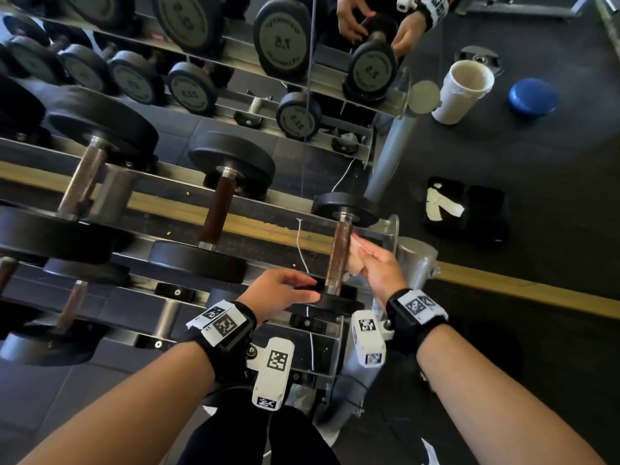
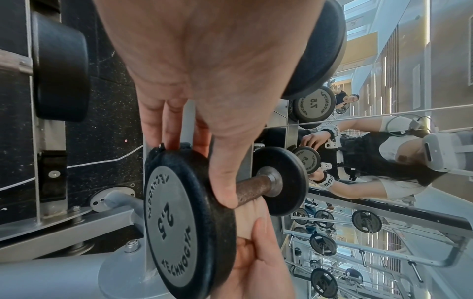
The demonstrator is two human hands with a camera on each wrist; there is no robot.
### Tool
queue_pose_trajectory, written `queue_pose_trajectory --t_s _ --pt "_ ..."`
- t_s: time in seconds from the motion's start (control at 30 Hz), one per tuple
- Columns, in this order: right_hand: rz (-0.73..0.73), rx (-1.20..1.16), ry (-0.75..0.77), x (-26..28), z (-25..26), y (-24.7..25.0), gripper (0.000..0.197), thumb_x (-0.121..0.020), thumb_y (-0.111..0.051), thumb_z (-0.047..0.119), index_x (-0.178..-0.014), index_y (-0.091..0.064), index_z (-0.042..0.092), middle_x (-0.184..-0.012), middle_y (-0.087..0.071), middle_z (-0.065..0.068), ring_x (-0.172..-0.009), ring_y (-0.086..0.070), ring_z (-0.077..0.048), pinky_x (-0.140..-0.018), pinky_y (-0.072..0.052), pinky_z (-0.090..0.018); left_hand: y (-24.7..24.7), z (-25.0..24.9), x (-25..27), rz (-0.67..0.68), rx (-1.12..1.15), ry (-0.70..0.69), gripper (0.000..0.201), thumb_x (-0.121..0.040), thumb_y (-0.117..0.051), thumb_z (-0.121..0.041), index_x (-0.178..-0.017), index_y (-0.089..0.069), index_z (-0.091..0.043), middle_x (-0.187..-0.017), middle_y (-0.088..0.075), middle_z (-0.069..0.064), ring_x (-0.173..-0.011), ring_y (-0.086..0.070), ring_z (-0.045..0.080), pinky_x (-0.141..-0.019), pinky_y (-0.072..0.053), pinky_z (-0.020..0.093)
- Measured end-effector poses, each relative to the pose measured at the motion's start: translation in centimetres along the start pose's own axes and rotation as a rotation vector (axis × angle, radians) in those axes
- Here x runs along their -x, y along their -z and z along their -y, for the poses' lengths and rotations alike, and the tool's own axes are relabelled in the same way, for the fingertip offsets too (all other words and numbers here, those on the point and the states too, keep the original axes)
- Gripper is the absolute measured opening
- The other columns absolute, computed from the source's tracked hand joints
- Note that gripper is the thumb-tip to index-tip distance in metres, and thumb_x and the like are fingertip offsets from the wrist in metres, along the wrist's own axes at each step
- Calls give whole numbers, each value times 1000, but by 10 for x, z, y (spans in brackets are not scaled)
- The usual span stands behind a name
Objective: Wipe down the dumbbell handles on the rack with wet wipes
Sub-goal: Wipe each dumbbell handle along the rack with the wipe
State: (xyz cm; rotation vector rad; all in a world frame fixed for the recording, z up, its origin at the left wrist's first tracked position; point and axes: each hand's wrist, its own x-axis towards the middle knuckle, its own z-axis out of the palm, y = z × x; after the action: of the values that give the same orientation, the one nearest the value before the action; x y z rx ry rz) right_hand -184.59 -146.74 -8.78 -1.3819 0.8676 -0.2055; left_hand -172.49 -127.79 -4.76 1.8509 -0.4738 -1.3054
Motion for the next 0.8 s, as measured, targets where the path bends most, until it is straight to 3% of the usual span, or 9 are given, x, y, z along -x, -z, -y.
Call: queue_pose_trajectory --t_s 0.13,0.2,0.33,0.43,0.57,0.7,0.8 --pt "81 100 44 30 -9 9 37 -101 -43 24 -122 -64 46 -132 -61 18 -128 -52 -3 -114 -35 -38 0 0 1 8 21 1 23 -83 -77 -23 -106 -74 -27 -98 -73 -12 -90 -66 2 -77 -45 21" --pt "87 104 47 30 -12 18 37 -101 -43 21 -120 -67 42 -129 -64 13 -126 -55 -9 -113 -38 -41 0 0 1 13 16 -8 23 -83 -77 -23 -105 -73 -28 -97 -72 -13 -86 -66 -2 -76 -44 19" --pt "-25 86 -93 12 -8 9 32 -103 -45 20 -103 -70 41 -128 -66 2 -123 -58 -19 -112 -39 -49 0 1 0 10 5 -22 24 -82 -77 -24 -106 -73 -27 -97 -72 -13 -81 -65 -8 -74 -43 16" --pt "25 96 -117 13 -8 -8 30 -103 -43 21 -110 -67 37 -124 -67 0 -120 -60 -20 -111 -40 -48 -1 2 0 -2 19 -19 25 -82 -78 -23 -107 -73 -24 -98 -72 -11 -79 -65 -6 -76 -43 18" --pt "25 154 -70 37 -11 -5 35 -105 -40 19 -134 -56 28 -138 -58 2 -130 -51 -12 -117 -34 -41 1 2 0 11 46 -15 27 -82 -77 -21 -109 -73 -22 -102 -72 -7 -81 -66 -5 -72 -44 14" --pt "105 196 -53 49 -5 9 37 -105 -38 20 -134 -58 32 -135 -61 4 -128 -54 -15 -114 -38 -43 0 1 0 23 42 -15 27 -83 -76 -21 -109 -72 -22 -104 -71 -7 -79 -66 -5 -71 -44 15" --pt "34 232 -77 39 -1 7 37 -106 -38 22 -137 -54 30 -140 -57 1 -131 -50 -16 -116 -35 -43 -1 1 0 -3 37 -10 27 -82 -78 -21 -109 -72 -22 -103 -71 -8 -78 -65 -6 -68 -43 12"
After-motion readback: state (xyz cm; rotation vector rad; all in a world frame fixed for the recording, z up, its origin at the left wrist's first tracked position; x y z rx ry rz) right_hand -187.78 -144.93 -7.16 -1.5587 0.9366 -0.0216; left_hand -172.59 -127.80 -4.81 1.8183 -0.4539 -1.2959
